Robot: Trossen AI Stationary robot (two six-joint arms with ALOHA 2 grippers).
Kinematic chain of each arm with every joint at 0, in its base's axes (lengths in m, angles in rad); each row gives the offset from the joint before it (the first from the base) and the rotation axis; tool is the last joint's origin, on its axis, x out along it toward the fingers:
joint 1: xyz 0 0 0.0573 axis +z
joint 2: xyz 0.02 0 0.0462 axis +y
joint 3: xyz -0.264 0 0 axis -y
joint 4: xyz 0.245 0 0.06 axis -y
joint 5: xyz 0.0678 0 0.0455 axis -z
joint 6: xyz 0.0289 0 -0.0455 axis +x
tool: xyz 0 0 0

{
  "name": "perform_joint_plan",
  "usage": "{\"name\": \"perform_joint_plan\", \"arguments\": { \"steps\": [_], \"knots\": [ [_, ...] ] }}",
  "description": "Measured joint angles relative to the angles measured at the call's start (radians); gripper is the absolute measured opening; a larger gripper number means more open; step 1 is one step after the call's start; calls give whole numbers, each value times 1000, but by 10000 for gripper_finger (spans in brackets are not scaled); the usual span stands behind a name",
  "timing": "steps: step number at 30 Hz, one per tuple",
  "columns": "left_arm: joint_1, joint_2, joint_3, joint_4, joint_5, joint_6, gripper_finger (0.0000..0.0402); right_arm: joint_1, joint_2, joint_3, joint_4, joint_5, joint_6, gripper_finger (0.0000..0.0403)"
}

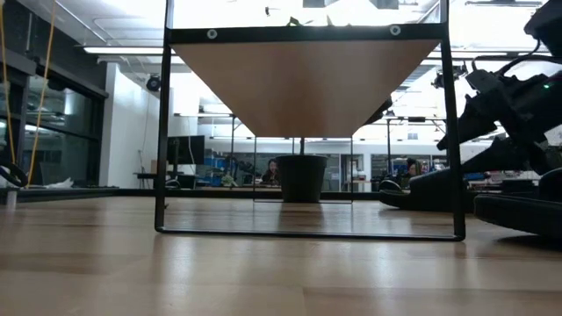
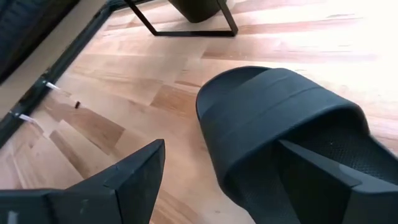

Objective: Pick and place slides into the shelf
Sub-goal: Put the top slide on the shelf

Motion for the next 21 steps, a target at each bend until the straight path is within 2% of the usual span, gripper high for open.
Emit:
{"name": "perform_joint_plan", "arguments": {
  "steps": [13,21],
  "knots": [
    [0,0,0,0,0,0,134,-15,77,0,25,-15,13,289],
    [0,0,0,0,0,0,134,-48,79,0,43,-17,-5,289]
  ]
}}
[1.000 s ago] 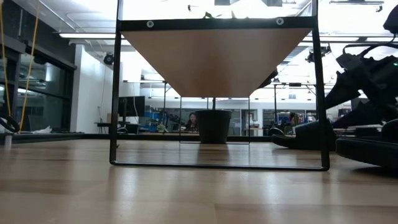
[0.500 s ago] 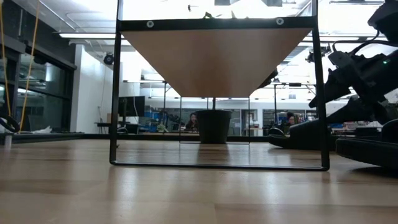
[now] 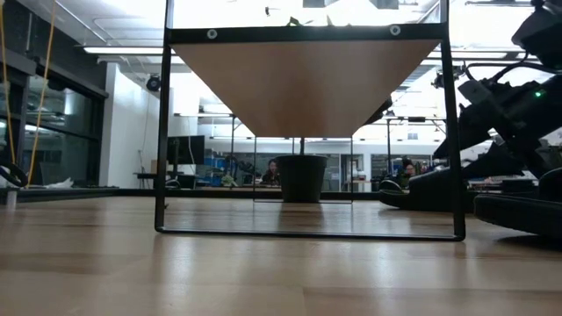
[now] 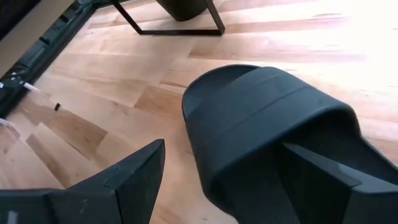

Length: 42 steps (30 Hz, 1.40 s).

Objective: Pick and place slides into the shelf
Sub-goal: Put the top slide on the shelf

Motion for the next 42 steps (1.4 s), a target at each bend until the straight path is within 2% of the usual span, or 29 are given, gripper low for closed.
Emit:
{"name": "perform_joint_plan", "arguments": {
  "steps": [5,12,24,30,42],
  "knots": [
    [0,0,0,0,0,0,134,-26,50,0,78,-4,-47,287],
    [0,0,0,1,0,0,134,-89,140,0,165,-68,-103,273],
    [0,0,0,0,0,0,134,-124,150,0,239,-76,-183,239],
    [0,0,0,0,0,0,134,-124,150,0,237,-84,-206,186],
    [0,0,0,0,0,0,134,-124,149,1,237,-95,-255,33]
  ]
}}
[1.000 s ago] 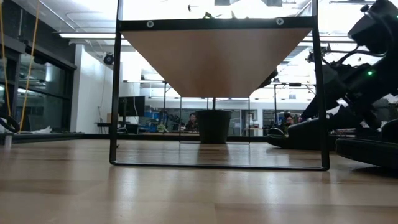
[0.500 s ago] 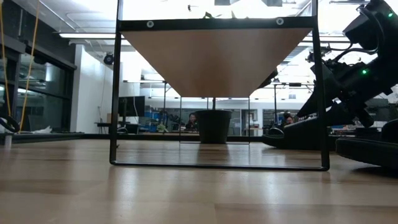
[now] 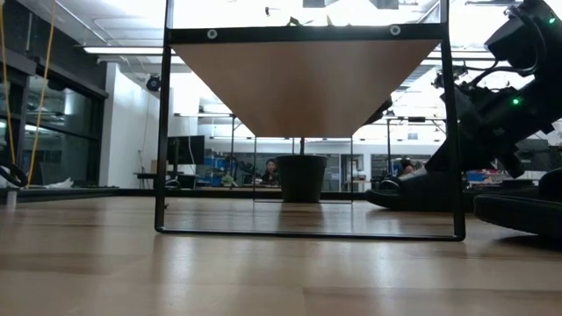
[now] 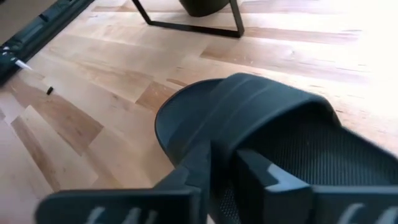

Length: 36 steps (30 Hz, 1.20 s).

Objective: Pick and place slides into the shelf
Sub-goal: Put the top slide on the shelf

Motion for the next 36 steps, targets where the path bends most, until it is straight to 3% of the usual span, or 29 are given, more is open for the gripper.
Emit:
{"name": "perform_joint_plan", "arguments": {
  "steps": [5,16,36],
  "knots": [
    [0,0,0,0,0,0,134,0,-1,1,4,-10,-21,6],
    [0,0,0,-1,0,0,134,0,-18,1,14,-29,-74,3],
    [0,0,0,-1,3,0,134,1,-252,-1,-171,-64,-111,3]
  ]
}}
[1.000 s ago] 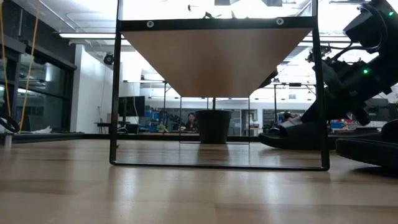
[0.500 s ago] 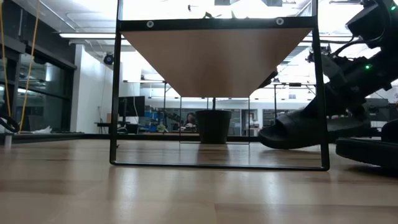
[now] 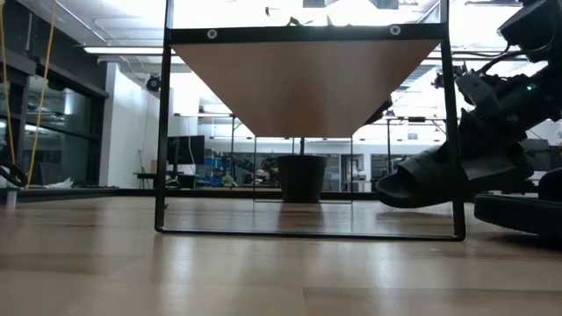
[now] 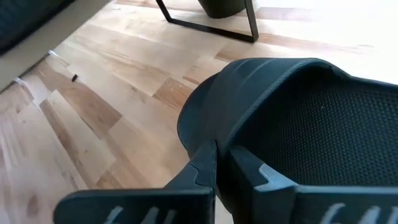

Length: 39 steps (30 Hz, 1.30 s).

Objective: Pick and place slides into the shelf
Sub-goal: Put the top slide on the shelf

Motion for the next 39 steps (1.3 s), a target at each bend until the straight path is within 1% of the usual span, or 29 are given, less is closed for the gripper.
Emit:
{"name": "perform_joint_plan", "arguments": {
  "steps": [3,12,18,22,31,39],
  "knots": [
    [0,0,0,0,5,0,134,0,-18,0,-9,-1,-7,3],
    [0,0,0,0,8,-4,134,0,-63,0,-9,-4,-114,3],
    [0,0,0,1,8,-6,134,0,-124,0,-8,1,-139,8],
    [0,0,0,1,8,-7,134,0,-171,0,-10,4,-183,8],
    [0,0,0,1,8,-7,134,0,-277,0,-95,48,-202,8],
    [0,0,0,1,8,-7,134,0,-346,0,-134,50,-229,9]
  ]
}}
